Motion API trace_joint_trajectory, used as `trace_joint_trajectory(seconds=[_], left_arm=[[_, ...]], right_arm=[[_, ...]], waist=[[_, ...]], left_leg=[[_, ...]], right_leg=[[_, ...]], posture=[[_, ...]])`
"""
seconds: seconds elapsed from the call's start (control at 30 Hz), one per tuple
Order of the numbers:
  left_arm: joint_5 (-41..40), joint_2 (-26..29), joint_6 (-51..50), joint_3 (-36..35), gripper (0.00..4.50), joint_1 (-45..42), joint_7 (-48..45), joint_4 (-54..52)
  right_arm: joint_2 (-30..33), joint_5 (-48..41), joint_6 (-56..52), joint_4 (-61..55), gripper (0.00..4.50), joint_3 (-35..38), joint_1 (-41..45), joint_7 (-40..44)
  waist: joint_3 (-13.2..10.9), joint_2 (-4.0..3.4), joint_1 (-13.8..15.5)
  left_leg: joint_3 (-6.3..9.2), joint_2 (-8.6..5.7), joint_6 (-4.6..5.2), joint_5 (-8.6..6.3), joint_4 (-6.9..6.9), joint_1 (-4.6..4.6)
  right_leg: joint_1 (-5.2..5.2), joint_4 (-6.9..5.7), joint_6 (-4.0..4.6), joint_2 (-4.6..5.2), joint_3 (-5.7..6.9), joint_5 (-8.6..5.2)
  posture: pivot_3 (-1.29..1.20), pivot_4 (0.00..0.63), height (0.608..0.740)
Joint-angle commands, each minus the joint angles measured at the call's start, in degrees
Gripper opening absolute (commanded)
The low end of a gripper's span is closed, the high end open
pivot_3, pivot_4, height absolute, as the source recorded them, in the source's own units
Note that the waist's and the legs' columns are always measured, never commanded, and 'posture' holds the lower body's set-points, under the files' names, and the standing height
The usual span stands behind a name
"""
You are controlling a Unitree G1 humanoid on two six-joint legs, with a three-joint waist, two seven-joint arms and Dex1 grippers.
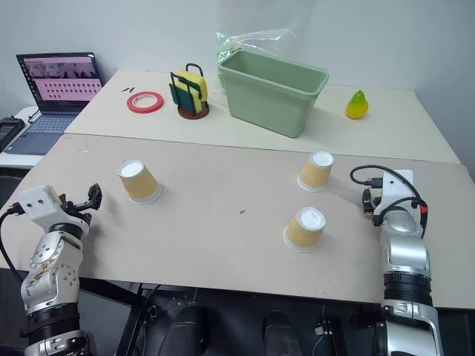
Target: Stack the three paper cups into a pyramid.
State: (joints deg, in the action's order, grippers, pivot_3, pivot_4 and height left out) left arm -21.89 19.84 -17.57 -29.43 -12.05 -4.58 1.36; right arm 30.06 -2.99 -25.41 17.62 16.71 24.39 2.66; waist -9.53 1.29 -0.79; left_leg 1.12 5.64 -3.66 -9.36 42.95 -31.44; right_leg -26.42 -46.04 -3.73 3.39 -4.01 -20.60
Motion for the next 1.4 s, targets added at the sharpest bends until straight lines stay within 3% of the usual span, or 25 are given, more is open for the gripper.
trace_joint_trajectory(seconds=[0.03, 0.17, 0.4, 0.73, 0.9, 1.17, 1.4], left_arm=[[-0.76, 1.33, 0.23, 0.56, 4.47, 1.23, -2.86, -2.6], [-4.64, 6.09, -2.76, 6.41, 4.47, 10.1, -17.4, -11.78], [-8.16, 12.41, -7.43, 19.38, 4.47, 17.17, -31.14, -28.58], [-7.82, 11.62, -8.98, 25.7, 4.47, 9.77, -33.92, -26.03], [-9.5, 15.09, -8.91, 25.07, 4.47, 11.83, -38.64, -29.42], [-12.59, 22.66, -11.38, 20.66, 4.47, 14.2, -43.23, -32.94], [-13.54, 24.07, -12.85, 19.98, 4.47, 13.98, -43.22, -34.57]], right_arm=[[1.0, 0.17, 2.22, -0.54, 4.21, 1.02, 0.58, -0.02], [1.38, 0.08, 3.17, 1.74, 4.21, 1.08, 0.34, 0.56], [6.15, 0.14, 5.14, 3.72, 4.21, 0.36, -0.31, 6.19], [30.67, -13.19, 4.54, -10.14, 4.21, 4.51, -22.67, 52.54], [35.6, -21.89, 2.3, -16.47, 4.21, 4.81, -25.54, 69.07], [32.66, -24.44, -0.58, -24.56, 4.21, -2.1, -17.41, 68.93], [28.92, -25.08, -3.16, -30.89, 4.21, -7.56, -14.21, 67.41]], waist=[[0.0, 0.0, -0.01], [0.0, -0.01, -0.25], [-0.01, -0.08, 0.35], [-0.06, -0.48, 0.78], [-0.08, -0.5, -0.79], [-0.14, -0.43, -1.0], [-0.17, -0.42, 0.35]], left_leg=[[0.0, 0.0, 0.0, 0.0, 0.0, 0.0], [-0.02, 0.0, -0.01, -0.02, -0.02, -0.01], [-0.06, 0.04, -0.02, -0.02, 0.08, 0.0], [-0.1, 0.02, 0.11, -0.09, 0.01, 0.1], [-0.15, 0.08, 0.11, -0.09, 0.03, 0.27], [-0.15, 0.13, 0.1, -0.1, -0.07, 0.37], [-0.16, 0.11, 0.09, -0.1, -0.08, 0.32]], right_leg=[[0.0, 0.0, 0.0, 0.0, 0.0, 0.0], [-0.02, 0.0, 0.04, 0.01, -0.01, -0.02], [-0.01, -0.03, 0.46, 0.02, -0.02, -0.23], [0.05, 0.0, 0.31, 0.02, -0.07, -0.32], [0.13, 0.02, 0.05, 0.01, -0.15, -0.55], [0.17, 0.03, 0.06, -0.02, -0.13, -0.56], [0.14, 0.14, 0.06, 0.0, -0.13, -0.56]], posture=[[0.0, 0.15, 0.656], [0.0, 0.15, 0.656], [0.0, 0.15, 0.656], [0.0, 0.15, 0.656], [0.0, 0.15, 0.656], [0.0, 0.15, 0.656], [0.0, 0.15, 0.656]])
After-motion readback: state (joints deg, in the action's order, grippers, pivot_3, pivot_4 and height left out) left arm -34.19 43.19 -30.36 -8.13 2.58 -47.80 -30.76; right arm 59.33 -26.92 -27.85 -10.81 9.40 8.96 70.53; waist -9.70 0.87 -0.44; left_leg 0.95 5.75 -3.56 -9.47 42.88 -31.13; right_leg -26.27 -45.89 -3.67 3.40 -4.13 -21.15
